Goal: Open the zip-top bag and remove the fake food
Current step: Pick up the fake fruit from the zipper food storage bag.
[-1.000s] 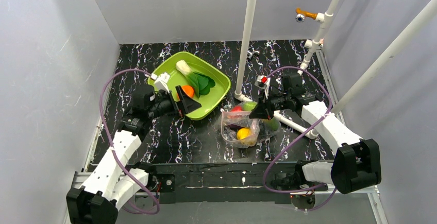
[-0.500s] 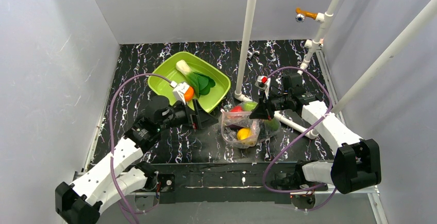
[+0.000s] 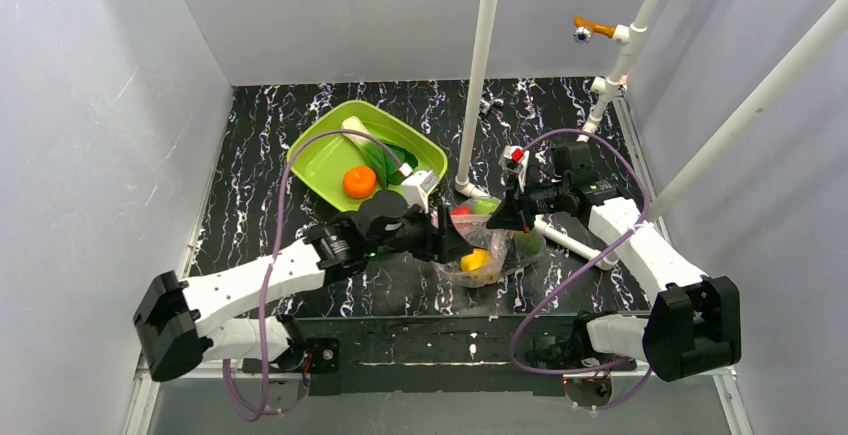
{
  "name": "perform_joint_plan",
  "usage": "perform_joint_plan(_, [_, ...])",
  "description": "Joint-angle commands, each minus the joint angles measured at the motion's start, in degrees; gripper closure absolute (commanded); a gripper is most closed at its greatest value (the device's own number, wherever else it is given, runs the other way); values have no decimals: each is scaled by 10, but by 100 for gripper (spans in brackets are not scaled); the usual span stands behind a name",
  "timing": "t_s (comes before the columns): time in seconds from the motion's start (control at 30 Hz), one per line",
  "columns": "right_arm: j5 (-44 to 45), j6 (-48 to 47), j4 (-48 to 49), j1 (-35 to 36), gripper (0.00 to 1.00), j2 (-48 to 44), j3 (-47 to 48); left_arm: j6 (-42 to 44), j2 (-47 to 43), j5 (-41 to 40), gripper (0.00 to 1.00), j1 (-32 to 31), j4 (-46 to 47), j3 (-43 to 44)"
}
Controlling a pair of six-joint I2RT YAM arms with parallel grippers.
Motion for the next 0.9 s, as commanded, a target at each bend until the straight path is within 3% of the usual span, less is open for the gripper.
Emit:
perform_joint_plan(0.0, [-16, -11, -4, -6, 99, -12, 14, 11, 62, -131, 44, -38, -59, 74])
perform_joint_plan(0.13, [-17, -14, -5, -6, 99, -10, 12, 16, 123, -205, 49, -70, -130, 125])
perform_joint_plan(0.3, [-21, -20, -7, -6, 99, -5, 11, 15, 164, -234, 54, -70, -139, 136])
perform_joint_plan(0.7, [-19, -27, -11, -1, 99, 17, 13, -44, 207, -195, 50, -70, -66, 95])
perform_joint_plan(0.87, [-14, -33, -17, -1, 99, 18, 15, -56, 221, -190, 47, -70, -85, 99])
